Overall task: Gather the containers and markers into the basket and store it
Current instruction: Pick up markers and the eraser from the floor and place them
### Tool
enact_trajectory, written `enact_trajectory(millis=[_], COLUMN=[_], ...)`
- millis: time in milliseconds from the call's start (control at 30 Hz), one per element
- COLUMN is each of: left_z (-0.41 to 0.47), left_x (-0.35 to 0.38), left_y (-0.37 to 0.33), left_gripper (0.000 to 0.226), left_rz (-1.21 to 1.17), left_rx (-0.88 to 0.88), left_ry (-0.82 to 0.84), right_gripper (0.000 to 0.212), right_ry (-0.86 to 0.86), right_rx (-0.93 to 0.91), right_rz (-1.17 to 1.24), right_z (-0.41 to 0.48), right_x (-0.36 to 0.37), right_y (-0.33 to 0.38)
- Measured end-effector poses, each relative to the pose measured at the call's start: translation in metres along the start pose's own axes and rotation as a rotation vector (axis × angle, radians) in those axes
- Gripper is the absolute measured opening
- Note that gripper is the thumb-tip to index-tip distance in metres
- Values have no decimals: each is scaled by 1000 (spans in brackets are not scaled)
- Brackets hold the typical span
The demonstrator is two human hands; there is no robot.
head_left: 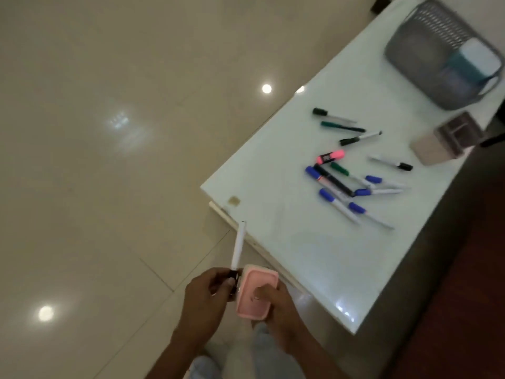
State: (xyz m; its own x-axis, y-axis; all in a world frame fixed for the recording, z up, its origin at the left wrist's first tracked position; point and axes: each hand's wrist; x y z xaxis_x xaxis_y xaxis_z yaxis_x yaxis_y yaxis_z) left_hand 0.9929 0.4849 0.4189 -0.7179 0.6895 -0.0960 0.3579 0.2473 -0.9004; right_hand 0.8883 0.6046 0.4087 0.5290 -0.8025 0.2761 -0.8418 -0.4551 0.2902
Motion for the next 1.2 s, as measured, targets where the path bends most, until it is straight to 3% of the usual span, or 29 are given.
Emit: enact_trajectory(millis=[100, 233, 333, 400, 500, 767, 934, 1067, 1200], left_z=[27, 69, 96, 104, 109, 140, 227, 297, 349], left_x=[48, 118, 145, 145, 112, -88, -187, -206, -181], left_y=[-17, -41, -55, -62, -72, -135, -226, -296, -352], left_gripper=[15, 12, 25, 35, 43, 61, 57, 50, 47], left_rz=[25, -41, -45, 119, 409, 752, 955, 1089, 1168], left_rx=[-73, -197, -274, -245, -86, 170, 422, 535, 595], left_ry=[-8, -30, 143, 318, 454, 908, 969, 986, 1080], right_gripper=[45, 26, 25, 25, 21, 30, 34, 33, 33], right_ry=[-61, -379, -471, -502, -578, -684, -679, -630, -593], right_rx=[2, -49, -70, -76, -77, -99, -133, -154, -211], right_rz=[274, 339, 386, 444, 519, 420, 485, 528, 723], right_z=[-10, -9, -7, -7, -5, -11, -19, -19, -10], right_x=[-25, -69, -83, -83, -61, 99, 193, 238, 259], right_y=[29, 66, 85, 89, 93, 143, 186, 228, 276])
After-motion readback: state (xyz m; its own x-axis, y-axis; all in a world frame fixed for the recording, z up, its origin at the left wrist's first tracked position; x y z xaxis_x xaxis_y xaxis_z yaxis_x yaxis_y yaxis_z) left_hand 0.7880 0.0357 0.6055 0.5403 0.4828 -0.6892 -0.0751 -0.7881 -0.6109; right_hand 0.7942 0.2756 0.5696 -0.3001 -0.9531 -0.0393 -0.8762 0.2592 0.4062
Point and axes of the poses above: each hand's wrist, its own z-axis towards the middle knuckle, its own x-axis out of the palm, y = z × x, and after that the axes turned 14 degrees about x, right-handed
